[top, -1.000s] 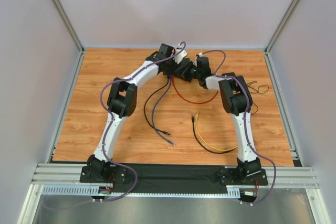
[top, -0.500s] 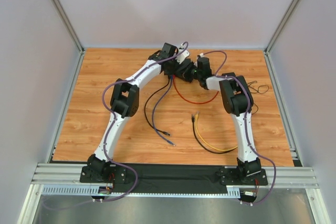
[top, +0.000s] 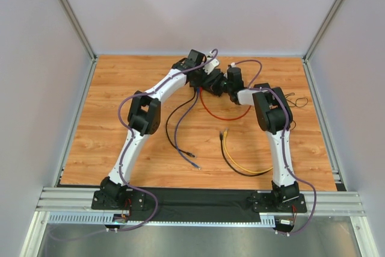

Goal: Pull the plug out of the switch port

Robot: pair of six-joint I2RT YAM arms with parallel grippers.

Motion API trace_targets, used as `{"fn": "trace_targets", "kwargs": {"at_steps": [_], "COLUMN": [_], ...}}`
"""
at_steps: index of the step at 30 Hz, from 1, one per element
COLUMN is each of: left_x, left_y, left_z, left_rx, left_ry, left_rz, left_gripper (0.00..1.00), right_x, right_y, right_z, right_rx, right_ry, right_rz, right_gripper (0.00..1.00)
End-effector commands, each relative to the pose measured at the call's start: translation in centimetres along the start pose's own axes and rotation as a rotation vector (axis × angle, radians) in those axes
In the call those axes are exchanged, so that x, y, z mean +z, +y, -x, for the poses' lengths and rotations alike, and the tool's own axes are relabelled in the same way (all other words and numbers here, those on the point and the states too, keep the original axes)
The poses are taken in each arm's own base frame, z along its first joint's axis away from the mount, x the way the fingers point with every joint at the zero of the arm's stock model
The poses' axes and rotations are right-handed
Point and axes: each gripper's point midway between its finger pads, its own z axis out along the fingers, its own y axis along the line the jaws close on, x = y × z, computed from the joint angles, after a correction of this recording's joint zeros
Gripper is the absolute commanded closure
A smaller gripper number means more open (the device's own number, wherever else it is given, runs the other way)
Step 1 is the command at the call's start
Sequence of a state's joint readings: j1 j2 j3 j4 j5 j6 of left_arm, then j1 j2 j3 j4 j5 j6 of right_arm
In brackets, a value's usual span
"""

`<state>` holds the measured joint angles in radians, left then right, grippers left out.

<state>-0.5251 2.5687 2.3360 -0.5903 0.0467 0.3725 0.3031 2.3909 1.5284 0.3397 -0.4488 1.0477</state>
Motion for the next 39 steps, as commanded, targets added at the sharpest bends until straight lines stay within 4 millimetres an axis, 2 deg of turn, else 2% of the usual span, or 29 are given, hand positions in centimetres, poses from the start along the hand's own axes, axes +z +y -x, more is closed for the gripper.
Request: {"fn": "trace_targets", "kwargs": {"at_steps": [1, 3, 7, 10, 12, 13, 15, 17, 20, 23, 24, 26, 33, 34, 36, 37, 39], "left_x": [0.9, 0.9, 0.9, 0.9, 1.0, 1.0, 1.0, 1.0, 1.0, 1.0, 1.0, 1.0, 0.9, 0.3, 0.1, -0.7, -1.2], "left_y": [2.2, 2.3, 2.2, 2.1, 1.9, 1.9, 1.8, 1.6, 1.6, 1.6, 1.6, 1.6, 1.4, 1.6, 1.0, 1.2, 1.0], "left_z": [0.9, 0.9, 1.0, 1.0, 1.0, 1.0, 1.0, 1.1, 1.0, 1.0, 1.0, 1.0, 0.7, 1.7, 1.5, 2.6, 2.7], "left_rx": [0.019, 0.019, 0.023, 0.029, 0.035, 0.039, 0.044, 0.05, 0.048, 0.051, 0.051, 0.051, 0.047, 0.047, 0.044, 0.035, 0.029], "left_ry": [-0.033, -0.032, -0.034, -0.032, -0.03, -0.029, -0.027, -0.03, -0.028, -0.028, -0.03, -0.029, -0.028, -0.06, -0.068, -0.1, -0.109], "left_rz": [0.094, 0.097, 0.096, 0.095, 0.093, 0.094, 0.091, 0.084, 0.085, 0.086, 0.087, 0.087, 0.081, 0.083, 0.063, 0.065, 0.055], "left_gripper": [0.52, 0.52, 0.52, 0.52, 0.52, 0.52, 0.52, 0.52, 0.52, 0.52, 0.52, 0.52, 0.52, 0.51, 0.51, 0.51, 0.5], "right_x": [-1.1, -1.2, -1.4, -1.4, -1.2, -1.0, -0.4, -0.1, -0.1, -0.6, -0.9, -1.3, -2.1, -2.3, -2.9, -3.2, -3.8], "right_y": [-0.7, -0.9, -0.8, -2.1, -2.9, -2.6, -3.3, -1.9, -2.2, -1.6, -1.5, -2.9, -1.3, -1.2, -0.4, -0.4, 0.3], "right_z": [-5.1, -5.6, -4.8, -4.2, -4.2, -4.4, -5.5, -6.2, -6.8, -6.9, -6.5, -5.7, -5.0, -4.6, -4.0, -3.7, -3.1], "right_rx": [0.04, 0.036, -0.002, -0.07, -0.069, -0.063, -0.005, 0.048, 0.105, 0.121, 0.058, 0.021, -0.013, -0.023, -0.045, -0.054, -0.075], "right_ry": [0.158, 0.162, 0.127, 0.1, 0.115, 0.132, 0.19, 0.248, 0.281, 0.305, 0.291, 0.231, 0.204, 0.191, 0.17, 0.158, 0.14], "right_rz": [-0.055, -0.061, -0.066, -0.143, -0.168, -0.154, -0.161, -0.064, -0.071, -0.061, -0.074, -0.169, -0.114, -0.109, -0.104, -0.104, -0.095], "right_gripper": [1.0, 1.0, 1.0, 1.0, 1.0, 1.0, 1.0, 1.0, 1.0, 1.0, 1.0, 1.0, 1.0, 1.0, 1.0, 1.0, 1.0]}}
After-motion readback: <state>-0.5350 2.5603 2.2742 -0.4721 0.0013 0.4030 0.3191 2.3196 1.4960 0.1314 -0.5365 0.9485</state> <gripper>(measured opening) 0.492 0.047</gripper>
